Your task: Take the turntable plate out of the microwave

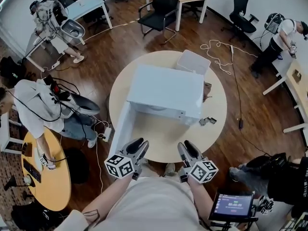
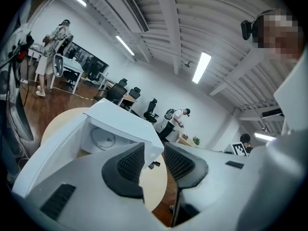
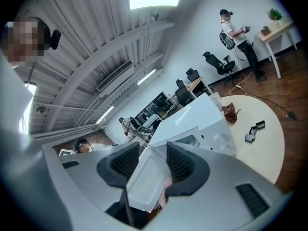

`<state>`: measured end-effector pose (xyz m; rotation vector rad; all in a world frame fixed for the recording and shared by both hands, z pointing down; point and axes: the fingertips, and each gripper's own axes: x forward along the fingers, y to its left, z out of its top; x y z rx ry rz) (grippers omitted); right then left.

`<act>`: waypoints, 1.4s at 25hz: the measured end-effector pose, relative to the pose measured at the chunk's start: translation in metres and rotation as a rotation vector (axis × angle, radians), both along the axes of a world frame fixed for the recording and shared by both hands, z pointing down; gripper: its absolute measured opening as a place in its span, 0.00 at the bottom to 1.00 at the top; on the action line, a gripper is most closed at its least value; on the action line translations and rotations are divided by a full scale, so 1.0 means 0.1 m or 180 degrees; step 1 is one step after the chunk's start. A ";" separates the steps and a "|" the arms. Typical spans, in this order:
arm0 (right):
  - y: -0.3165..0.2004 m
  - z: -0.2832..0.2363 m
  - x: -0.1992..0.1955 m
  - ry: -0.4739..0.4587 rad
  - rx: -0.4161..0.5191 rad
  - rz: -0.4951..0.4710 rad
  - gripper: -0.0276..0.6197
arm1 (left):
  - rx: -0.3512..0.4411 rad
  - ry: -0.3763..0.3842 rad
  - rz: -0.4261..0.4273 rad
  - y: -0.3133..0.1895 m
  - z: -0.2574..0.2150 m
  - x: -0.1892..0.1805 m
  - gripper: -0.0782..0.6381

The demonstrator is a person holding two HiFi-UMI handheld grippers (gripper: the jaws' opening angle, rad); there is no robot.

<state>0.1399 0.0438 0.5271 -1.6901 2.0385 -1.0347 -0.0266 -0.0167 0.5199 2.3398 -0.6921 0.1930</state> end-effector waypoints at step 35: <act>-1.00 0.60 -0.32 0.0216 -0.0470 0.0851 0.33 | -0.0163 -0.0521 0.1229 -0.73 0.60 0.07 0.29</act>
